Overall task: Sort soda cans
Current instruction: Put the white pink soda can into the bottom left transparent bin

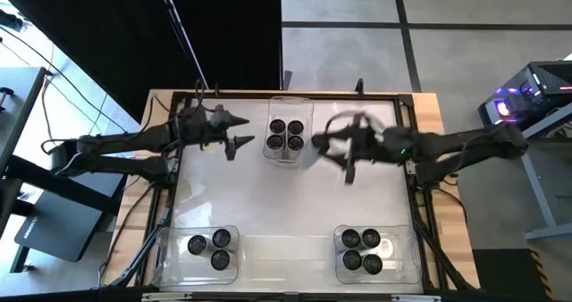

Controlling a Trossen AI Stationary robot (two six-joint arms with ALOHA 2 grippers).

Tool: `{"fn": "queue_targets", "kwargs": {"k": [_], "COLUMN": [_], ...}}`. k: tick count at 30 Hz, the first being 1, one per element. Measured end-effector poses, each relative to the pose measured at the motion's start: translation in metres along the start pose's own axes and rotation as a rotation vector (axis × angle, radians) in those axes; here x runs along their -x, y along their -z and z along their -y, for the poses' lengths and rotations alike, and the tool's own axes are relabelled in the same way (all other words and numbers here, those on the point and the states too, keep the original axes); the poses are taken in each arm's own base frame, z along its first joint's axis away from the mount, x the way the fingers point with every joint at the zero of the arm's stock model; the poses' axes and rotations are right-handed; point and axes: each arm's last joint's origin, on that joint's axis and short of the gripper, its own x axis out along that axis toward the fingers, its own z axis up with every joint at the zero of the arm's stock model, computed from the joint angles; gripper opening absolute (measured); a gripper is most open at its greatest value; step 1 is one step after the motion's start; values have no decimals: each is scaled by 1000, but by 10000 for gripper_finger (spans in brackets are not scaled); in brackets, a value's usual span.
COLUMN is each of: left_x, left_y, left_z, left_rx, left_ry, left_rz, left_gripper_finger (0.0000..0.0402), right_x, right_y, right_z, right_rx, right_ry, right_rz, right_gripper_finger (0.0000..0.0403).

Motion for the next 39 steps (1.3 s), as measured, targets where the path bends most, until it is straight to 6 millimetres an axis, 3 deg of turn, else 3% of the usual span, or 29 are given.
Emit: {"fn": "queue_targets", "kwargs": {"k": [3, 8, 14, 24, 31, 39], "left_x": [7, 21, 36, 40, 29, 22], "left_y": [-3, -6, -5, 18, 32, 48], "left_z": [17, 46, 78, 133, 161, 173], "left_rx": [16, 36, 32, 45, -6, -56], "left_ry": [41, 61, 125, 197, 242, 262], "left_rz": [32, 96, 151, 121, 145, 92], "left_gripper_finger": [301, 301, 301, 300, 300, 301], "right_x": [-19, -52, -88, -117, -119, -119], "right_y": [12, 51, 102, 147, 149, 150], "right_z": [-29, -73, -103, -114, -114, -114], "right_rx": [20, 37, 18, 0, -19, -10], "right_ry": [-86, -199, -300, -378, -385, -388], "right_rz": [-32, -114, -167, -178, -183, -184], "right_gripper_finger": [220, 220, 220, 220, 220, 226]}}
